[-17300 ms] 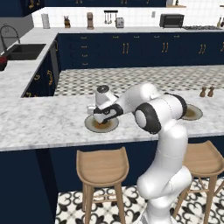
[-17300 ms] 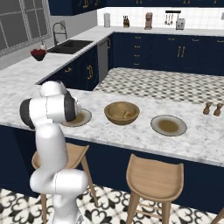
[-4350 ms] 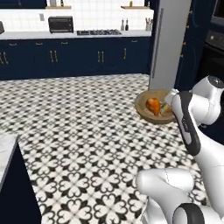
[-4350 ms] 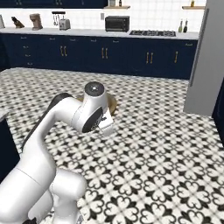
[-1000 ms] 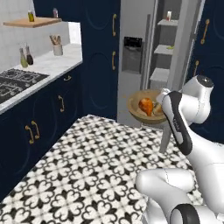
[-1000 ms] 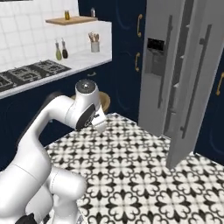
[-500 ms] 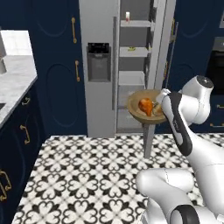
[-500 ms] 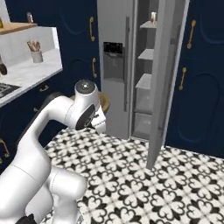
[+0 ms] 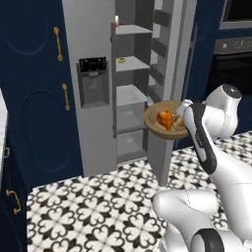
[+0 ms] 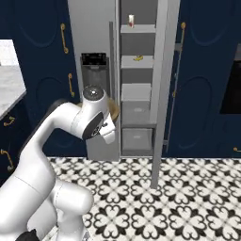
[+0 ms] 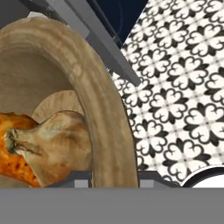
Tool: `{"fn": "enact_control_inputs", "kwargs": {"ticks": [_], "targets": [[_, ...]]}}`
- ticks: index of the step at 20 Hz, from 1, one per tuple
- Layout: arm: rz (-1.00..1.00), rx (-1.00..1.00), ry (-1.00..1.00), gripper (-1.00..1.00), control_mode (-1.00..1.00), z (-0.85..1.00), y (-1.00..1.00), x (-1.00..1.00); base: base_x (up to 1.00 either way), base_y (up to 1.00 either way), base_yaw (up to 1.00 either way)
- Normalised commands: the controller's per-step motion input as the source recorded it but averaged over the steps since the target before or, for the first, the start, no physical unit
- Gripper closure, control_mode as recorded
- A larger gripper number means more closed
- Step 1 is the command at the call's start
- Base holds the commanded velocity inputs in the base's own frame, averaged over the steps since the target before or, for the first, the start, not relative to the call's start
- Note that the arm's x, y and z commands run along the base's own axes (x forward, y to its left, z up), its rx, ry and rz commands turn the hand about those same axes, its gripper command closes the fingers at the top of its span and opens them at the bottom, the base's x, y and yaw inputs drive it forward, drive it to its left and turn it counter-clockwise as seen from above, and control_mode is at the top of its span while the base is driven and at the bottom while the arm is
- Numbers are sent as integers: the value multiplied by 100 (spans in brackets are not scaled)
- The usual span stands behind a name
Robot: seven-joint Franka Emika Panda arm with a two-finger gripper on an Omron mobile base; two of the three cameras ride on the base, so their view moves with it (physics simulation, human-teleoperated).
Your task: Pick the chicken drumstick and onion from their plates and place them in the bowl. Then put the bowl in the fridge.
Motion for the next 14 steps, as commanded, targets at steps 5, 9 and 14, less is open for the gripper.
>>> {"fn": "enact_control_inputs", "kwargs": {"ticks": [5,9,14], "targets": [[0,0,0,100,100,0,0,0,67,61,-49],[0,0,0,100,100,0,0,0,100,59,-41],[0,0,0,100,100,0,0,0,58,58,-22]]}}
